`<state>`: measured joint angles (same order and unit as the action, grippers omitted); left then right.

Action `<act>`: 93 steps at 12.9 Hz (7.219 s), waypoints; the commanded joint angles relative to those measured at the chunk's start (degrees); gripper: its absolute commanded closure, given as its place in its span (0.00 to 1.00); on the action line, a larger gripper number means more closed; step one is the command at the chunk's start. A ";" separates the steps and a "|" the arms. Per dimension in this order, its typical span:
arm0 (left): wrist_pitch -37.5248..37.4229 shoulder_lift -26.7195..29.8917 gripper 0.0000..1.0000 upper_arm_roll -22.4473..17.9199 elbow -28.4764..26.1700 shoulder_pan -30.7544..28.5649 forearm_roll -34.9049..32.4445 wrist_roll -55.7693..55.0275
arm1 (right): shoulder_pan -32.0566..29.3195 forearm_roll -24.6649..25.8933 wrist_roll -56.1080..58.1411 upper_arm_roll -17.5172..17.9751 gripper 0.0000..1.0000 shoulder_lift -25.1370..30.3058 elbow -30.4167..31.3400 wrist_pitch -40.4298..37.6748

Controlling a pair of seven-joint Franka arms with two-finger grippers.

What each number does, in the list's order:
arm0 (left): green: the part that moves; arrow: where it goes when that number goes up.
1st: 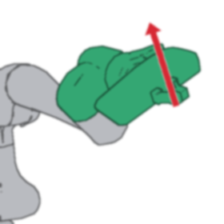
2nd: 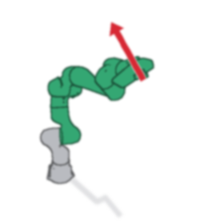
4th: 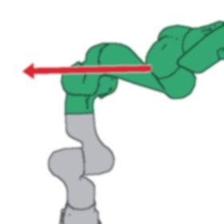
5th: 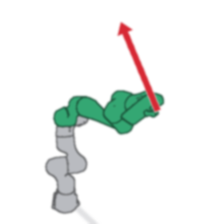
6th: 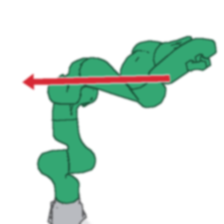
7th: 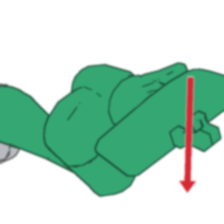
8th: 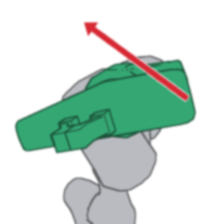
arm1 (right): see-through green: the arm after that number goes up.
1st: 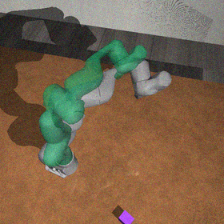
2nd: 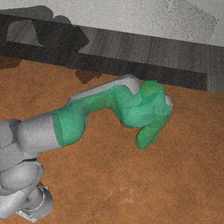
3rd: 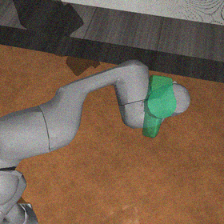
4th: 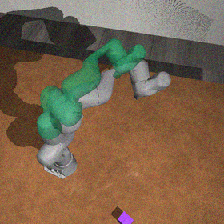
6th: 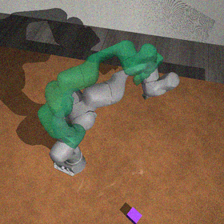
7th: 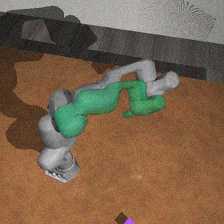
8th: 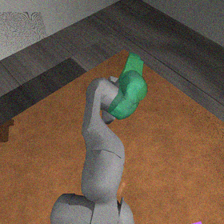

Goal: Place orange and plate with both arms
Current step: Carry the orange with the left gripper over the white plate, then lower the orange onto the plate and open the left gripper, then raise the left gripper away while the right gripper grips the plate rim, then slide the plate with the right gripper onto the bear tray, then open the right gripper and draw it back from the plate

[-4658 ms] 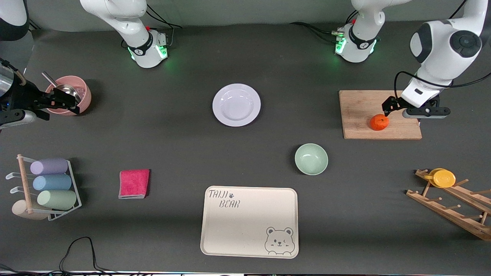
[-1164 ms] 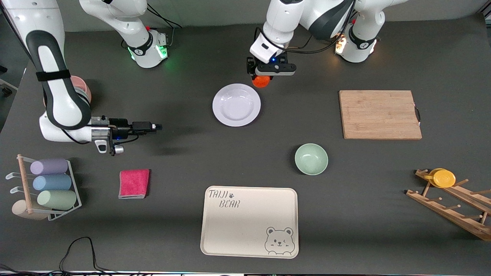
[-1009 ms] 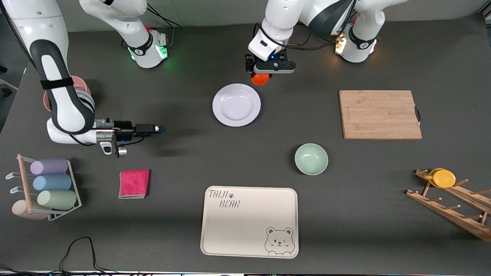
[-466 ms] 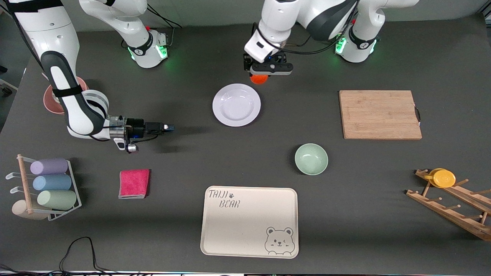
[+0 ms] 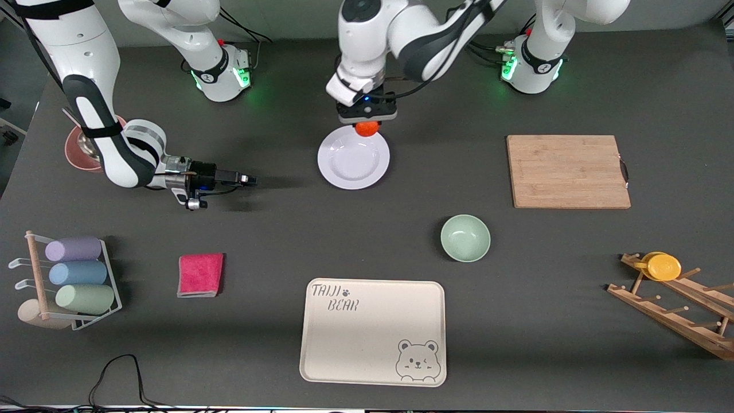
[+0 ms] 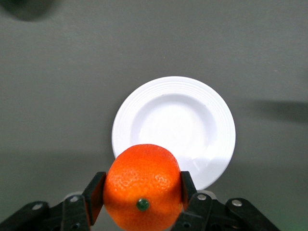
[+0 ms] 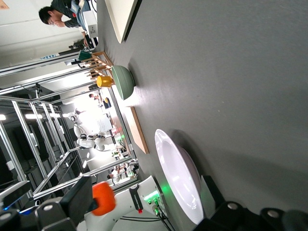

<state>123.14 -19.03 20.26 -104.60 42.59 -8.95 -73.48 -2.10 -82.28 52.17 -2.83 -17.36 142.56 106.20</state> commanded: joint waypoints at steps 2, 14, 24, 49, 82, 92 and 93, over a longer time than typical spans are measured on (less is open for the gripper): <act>3.40 -13.20 1.00 -7.49 10.02 8.88 -3.44 -7.54 | 0.69 -6.66 10.82 -0.33 0.00 1.80 5.52 3.04; 2.83 -10.27 0.00 -11.91 9.94 7.78 -6.88 -4.86 | 8.95 -15.45 15.51 -0.24 0.00 5.22 12.21 12.27; -23.64 20.05 0.00 -12.00 7.14 -30.87 5.35 56.12 | 23.45 -32.84 23.92 -0.24 0.00 2.43 13.09 12.54; -32.97 30.98 0.00 -22.37 1.68 -37.58 10.97 86.14 | 33.74 -51.84 51.71 0.11 0.88 -10.94 7.55 0.15; -31.74 30.54 0.00 -22.19 1.59 -37.41 11.06 81.74 | 26.62 -29.25 -17.79 -12.46 1.00 -47.21 -77.66 15.34; -32.09 30.63 0.00 -22.28 1.68 -37.50 11.06 81.74 | 26.45 -29.43 -15.96 -8.86 1.00 -56.12 -88.69 23.09; -32.61 30.72 0.00 -22.28 1.68 -37.50 11.06 81.74 | 26.45 -29.43 -15.69 -8.86 1.00 -56.29 -88.69 23.26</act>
<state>90.93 10.96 -1.98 -102.64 5.12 1.60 9.00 24.87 -112.11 37.02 -12.75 -71.79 57.39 128.57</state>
